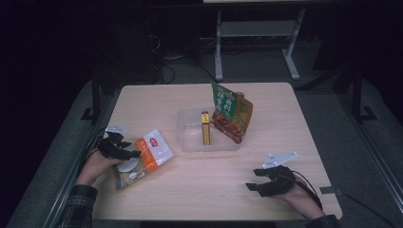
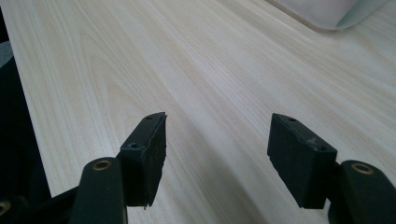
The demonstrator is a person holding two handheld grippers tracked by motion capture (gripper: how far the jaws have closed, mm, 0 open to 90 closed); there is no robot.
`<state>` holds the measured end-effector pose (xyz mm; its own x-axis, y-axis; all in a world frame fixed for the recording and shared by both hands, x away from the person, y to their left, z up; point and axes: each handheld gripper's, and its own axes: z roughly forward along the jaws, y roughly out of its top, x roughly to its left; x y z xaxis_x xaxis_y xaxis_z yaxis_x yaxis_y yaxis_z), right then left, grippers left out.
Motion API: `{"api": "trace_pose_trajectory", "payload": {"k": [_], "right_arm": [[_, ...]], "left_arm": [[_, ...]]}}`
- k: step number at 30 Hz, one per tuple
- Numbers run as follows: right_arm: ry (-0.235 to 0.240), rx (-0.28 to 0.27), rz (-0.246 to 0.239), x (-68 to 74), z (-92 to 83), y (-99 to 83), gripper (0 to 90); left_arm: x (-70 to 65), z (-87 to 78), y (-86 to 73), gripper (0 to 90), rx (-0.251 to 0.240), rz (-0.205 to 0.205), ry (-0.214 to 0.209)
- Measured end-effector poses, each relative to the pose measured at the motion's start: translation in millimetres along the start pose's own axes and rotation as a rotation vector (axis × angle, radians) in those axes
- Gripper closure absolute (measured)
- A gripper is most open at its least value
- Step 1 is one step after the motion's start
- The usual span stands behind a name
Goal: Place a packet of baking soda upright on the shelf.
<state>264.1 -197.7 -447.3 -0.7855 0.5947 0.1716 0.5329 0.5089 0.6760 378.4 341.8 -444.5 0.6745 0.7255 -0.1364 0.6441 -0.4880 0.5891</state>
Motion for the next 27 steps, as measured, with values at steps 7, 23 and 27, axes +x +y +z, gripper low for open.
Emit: {"api": "trace_pose_trajectory", "payload": {"k": [7,23,27], "right_arm": [[-0.003,-0.001,-0.002,0.1,0.0,0.1,37.0],[-0.002,0.002,-0.003,0.4,0.5,0.0,37.1],[-0.002,0.0,-0.005,0.2,0.0,0.0,37.1]], "left_arm": [[2.3,4.0,-3.8,42.4,0.007,-0.023,-0.026],[4.3,-1.2,-5.3,88.7,0.012,-0.034,-0.028],[2.8,-5.8,-3.5,89.2,-0.002,-0.065,-0.03]]}}
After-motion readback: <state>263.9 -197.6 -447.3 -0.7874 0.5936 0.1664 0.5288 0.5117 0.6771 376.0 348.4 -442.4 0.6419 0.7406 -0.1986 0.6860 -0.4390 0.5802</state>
